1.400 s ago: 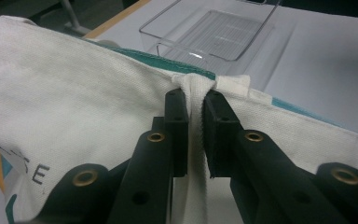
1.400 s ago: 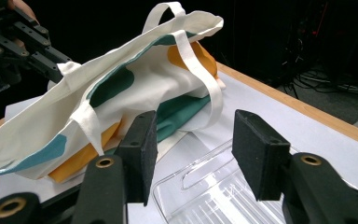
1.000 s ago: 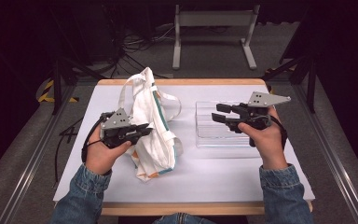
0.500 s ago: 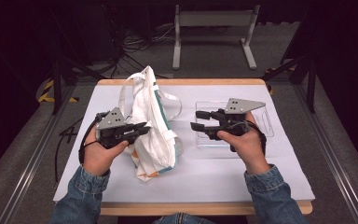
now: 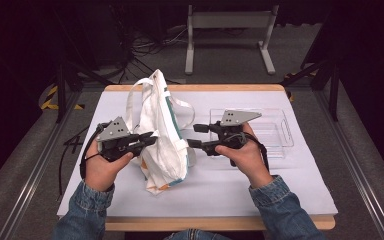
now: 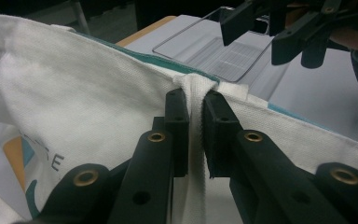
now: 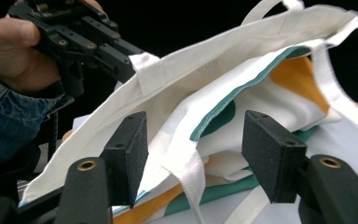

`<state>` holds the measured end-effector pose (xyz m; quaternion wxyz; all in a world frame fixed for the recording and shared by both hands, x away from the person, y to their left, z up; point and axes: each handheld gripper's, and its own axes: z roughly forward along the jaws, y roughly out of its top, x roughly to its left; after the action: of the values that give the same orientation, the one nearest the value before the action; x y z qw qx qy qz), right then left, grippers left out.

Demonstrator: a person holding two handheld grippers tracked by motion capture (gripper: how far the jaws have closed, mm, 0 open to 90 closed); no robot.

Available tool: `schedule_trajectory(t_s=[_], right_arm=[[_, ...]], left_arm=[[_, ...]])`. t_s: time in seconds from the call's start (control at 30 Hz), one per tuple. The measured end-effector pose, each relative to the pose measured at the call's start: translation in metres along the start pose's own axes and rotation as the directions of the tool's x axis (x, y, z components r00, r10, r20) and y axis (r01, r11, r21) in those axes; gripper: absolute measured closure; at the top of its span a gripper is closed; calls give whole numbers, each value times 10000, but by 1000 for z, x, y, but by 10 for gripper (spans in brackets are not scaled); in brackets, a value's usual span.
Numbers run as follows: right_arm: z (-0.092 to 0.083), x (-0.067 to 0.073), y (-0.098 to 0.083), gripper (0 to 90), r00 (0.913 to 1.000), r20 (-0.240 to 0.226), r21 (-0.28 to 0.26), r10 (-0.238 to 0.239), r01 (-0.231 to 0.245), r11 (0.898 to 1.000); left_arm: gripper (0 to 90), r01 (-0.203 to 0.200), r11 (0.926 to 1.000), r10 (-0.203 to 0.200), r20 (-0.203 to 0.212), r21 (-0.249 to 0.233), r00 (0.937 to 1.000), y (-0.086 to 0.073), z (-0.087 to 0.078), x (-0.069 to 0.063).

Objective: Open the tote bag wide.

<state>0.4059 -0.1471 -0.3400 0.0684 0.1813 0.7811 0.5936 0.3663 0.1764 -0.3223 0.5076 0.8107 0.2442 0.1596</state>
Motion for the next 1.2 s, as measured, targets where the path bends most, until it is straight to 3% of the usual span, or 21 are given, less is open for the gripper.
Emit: schedule_trajectory(t_s=[0.27, 0.37, 0.47, 0.53, 0.67, 0.7, 0.87, 1.2], right_arm=[[21, 0, -9, 405, 9998, -98, 371, 190, -187, 9991], [29, 2, -12, 413, 9999, -139, 642, 56, -47, 9979], [34, 5, -14, 501, 9994, -268, 892, -206, 229, 9958], [36, 9, -13, 626, 9982, -223, 1102, -563, 584, 9922], [36, 12, -11, 708, 9969, -215, 1050, -762, 780, 9914], [36, 16, -8, 755, 9948, -137, 1072, -1010, 1019, 9890], [33, 21, -3, 791, 9923, 13, 938, -1238, 1231, 9880], [14, 18, 9, 798, 9938, 545, 532, -968, 939, 9942]], left_arm=[[817, -49, 10000, 49, -24, -34, 10000, -1, 0, -1], [816, -72, 10000, 72, -5, -53, 10000, -2, 0, -1], [816, -64, 10000, 64, 4, -61, 10000, -2, -1, -1], [816, -91, 9999, 92, 15, -75, 10000, -3, -1, -1], [816, -109, 9999, 110, 74, -117, 9999, -3, -1, -2], [815, -142, 9998, 143, 67, -163, 9999, -3, -2, -3], [815, -92, 9988, 89, -73, -475, 9999, -3, -10, -2], [815, 243, 9943, -314, -672, -1038, 9972, -6, -41, 8]])
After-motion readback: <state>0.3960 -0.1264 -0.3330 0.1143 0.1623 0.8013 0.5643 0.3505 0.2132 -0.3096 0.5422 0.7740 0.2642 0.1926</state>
